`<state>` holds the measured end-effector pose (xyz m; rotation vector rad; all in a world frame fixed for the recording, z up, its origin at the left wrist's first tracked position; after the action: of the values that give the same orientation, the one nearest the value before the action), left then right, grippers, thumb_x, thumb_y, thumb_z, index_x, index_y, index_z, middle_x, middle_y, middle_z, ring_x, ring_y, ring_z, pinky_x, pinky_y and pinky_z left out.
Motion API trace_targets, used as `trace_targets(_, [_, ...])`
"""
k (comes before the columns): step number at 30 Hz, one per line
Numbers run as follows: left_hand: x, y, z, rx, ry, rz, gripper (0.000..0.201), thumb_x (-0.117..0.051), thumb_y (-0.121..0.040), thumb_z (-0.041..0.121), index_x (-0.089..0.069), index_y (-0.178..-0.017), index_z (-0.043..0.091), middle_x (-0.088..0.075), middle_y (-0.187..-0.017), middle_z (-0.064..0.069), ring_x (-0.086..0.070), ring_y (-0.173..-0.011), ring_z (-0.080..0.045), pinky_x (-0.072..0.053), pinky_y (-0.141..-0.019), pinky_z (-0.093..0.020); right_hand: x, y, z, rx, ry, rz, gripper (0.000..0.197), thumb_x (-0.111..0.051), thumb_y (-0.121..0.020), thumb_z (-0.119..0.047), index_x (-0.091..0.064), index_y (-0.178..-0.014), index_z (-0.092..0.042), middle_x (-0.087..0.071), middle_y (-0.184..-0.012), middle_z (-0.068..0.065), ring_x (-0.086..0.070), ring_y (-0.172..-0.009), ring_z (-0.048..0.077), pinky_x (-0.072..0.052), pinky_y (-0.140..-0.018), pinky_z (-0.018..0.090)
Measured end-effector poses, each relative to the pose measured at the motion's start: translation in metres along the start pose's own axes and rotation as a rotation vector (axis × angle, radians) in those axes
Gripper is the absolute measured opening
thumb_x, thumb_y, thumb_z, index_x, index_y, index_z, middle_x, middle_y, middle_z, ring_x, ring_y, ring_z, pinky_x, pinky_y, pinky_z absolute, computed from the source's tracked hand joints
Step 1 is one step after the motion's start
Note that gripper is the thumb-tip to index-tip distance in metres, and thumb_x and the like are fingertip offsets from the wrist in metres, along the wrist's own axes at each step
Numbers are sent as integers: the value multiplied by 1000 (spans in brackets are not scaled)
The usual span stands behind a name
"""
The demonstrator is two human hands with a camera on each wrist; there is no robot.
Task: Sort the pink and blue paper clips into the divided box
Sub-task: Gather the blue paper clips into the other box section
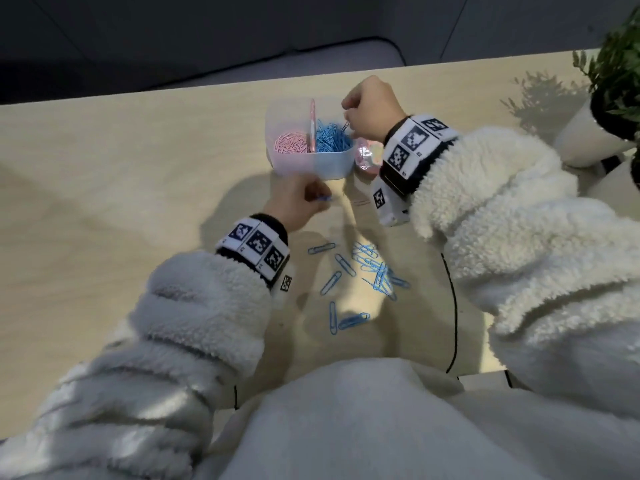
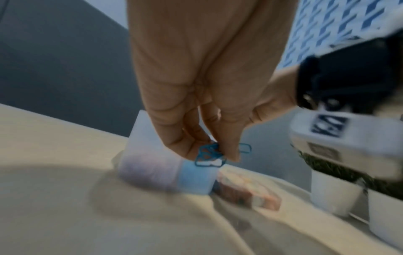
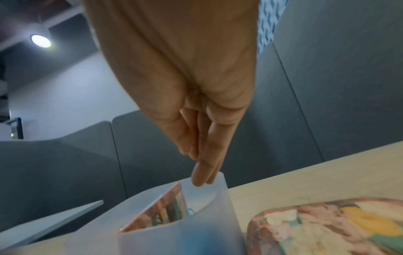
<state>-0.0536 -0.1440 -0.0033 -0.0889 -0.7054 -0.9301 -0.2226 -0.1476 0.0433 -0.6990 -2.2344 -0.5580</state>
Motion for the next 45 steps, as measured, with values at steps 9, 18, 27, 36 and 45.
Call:
trace_targets(9, [38,-80,55,14,-133,224,17,-66,-80,9,-69,-96,8,-67,-89,-4,-60,-83,-16,-47,-79,-24,8,113,84,-31,-228,-80,27,-47,-88,3,-59,-71,-14,-61,-71,10,-55,-39,-2,-51,-50,17])
trace_targets(18, [-1,-29,77,-375,-459,96,23,-48,-85,6,-68,-92,-2,-63,-103,-25,-56,-98,-39,-38,-91,-42,-44,191,150,44,89,-380,52,-83,-61,-18,-58,-106,-12,-47,-85,-2,-47,-81,15,-40,-76,29])
trace_targets(27, [-77,103,-36,-118,-698,-220,113,-38,-45,86,-34,-137,21,-34,-148,-7,-36,-130,-33,-40,-97,-44,-69,189,128,65,50,-282,42,-77,-66,-12,-58,-104,-8,-45,-89,1,-46,-75,16,-46,-81,39])
trace_targets(36, [-74,83,-28,-120,-539,-175,73,-78,-63,35,-50,-125,8,-50,-131,-14,-47,-114,-37,-37,-101,-41,-72,180,119,91,222,-289,93,-80,-53,-54,-42,-130,-19,-44,-118,6,-49,-111,25,-49,-85,44])
trace_targets(45, [-67,85,-25,-180,-521,-221,92,-82,-62,28,-34,-138,10,-34,-144,-15,-41,-121,-35,-34,-106,-42,-73,195,115,204,337,-322,80,-76,-59,-57,-44,-121,-18,-42,-112,3,-45,-101,22,-49,-69,38])
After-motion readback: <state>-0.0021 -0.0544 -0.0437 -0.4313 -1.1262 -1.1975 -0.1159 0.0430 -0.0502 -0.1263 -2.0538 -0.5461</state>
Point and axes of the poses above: each hand's wrist, its own y-axis away from the middle knuckle, its own x-axis out of the back of the hand, z = x × y, the point moved 8 cm from there along -y, towards the middle knuckle
